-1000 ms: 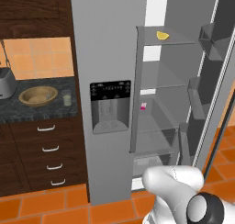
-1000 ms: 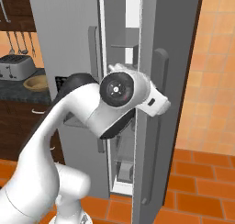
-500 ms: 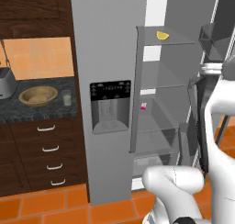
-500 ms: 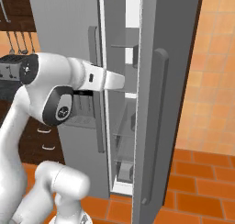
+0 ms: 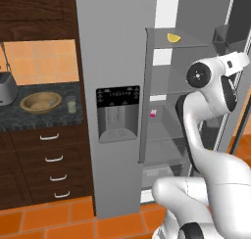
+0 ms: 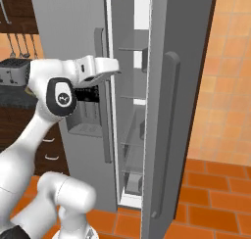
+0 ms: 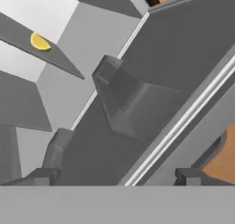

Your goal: Grab a lemon wedge from the fridge and one ice cube from the ice bowl, and put them in the glass of lemonade.

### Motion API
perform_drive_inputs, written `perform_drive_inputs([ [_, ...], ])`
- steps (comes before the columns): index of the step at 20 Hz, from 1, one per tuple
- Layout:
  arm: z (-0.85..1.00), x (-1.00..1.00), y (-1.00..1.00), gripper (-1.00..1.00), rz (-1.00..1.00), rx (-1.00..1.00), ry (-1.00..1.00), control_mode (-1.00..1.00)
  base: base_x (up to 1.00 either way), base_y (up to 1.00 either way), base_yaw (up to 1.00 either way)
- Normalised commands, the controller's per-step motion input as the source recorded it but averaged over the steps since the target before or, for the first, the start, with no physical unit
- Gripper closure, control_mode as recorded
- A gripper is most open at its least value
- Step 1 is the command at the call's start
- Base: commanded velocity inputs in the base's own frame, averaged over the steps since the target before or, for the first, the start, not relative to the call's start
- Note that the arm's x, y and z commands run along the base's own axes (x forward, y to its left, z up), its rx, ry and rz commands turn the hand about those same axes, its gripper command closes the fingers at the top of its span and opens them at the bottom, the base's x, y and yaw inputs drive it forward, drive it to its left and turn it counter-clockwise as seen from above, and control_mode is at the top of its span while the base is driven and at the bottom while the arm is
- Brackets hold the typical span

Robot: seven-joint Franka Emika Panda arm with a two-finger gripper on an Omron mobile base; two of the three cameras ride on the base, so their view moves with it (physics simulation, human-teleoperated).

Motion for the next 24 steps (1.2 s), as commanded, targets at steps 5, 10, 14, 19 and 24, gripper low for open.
perform_drive_inputs([
  [5,0.00,0.29,-0.39,-1.00,-0.16,-0.14,0.12,-1.00,0.00,0.00,0.00],
  [10,-0.26,0.00,-0.18,-1.00,-0.10,-0.05,0.06,-1.00,0.00,0.00,0.00],
  [14,-0.88,0.13,0.00,-1.00,-0.08,-0.08,0.13,-1.00,0.00,0.00,0.00],
  [19,-0.17,0.28,-0.07,-1.00,-0.12,-0.08,0.13,-1.00,0.00,0.00,0.00],
  [24,0.02,0.41,-0.43,-1.00,-0.19,-0.03,0.18,-1.00,0.00,0.00,0.00],
])
